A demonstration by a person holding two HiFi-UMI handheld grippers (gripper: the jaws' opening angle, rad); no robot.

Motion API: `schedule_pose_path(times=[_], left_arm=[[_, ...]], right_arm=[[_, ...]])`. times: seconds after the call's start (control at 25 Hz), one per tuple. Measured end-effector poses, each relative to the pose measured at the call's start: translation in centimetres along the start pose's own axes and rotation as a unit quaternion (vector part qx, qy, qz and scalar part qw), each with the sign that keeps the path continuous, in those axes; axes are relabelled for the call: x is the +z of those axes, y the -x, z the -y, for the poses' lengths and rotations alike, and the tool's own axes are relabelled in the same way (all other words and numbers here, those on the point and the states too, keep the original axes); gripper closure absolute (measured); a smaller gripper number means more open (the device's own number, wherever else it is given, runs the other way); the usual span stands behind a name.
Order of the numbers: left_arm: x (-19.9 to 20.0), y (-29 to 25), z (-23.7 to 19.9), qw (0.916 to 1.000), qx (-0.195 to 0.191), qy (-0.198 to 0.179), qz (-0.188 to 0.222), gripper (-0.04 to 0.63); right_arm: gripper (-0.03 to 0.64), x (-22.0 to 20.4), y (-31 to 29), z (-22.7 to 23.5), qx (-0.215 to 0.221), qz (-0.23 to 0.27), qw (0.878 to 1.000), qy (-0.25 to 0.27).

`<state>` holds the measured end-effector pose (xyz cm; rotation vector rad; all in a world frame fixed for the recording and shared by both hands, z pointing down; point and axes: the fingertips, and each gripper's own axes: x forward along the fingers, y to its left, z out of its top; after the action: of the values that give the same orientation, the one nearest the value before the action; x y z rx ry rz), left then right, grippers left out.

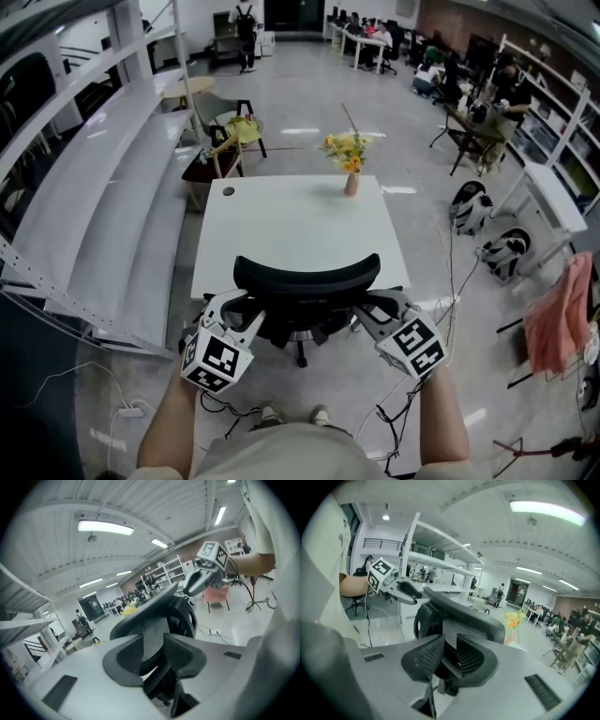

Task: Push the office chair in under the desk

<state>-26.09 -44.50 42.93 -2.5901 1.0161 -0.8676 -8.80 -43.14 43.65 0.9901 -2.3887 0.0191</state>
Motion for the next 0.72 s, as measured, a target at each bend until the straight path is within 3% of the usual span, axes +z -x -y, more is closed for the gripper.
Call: schedule_pose_path(times=[0.24, 0.48, 0.72], left_arm=[[5.7, 4.0, -2.4, 0.9940, 0.038, 0.045, 0.092, 0.497], [11.3, 7.7, -4.7, 0.9758, 0.086, 0.077, 0.186, 0.525], [13.5, 10.5, -4.9, 0.9649, 0.109, 0.099, 0.217, 0.554]], right_arm=[[0.551, 6.7, 3.9, -0.6, -0.025, 0.118, 0.992, -0.045], [0.574, 12.4, 7.8, -0.6, -0.068, 0.216, 0.972, -0.069], [0.595, 15.6, 10.3, -2.0, -0.096, 0.268, 0.956, -0.070]])
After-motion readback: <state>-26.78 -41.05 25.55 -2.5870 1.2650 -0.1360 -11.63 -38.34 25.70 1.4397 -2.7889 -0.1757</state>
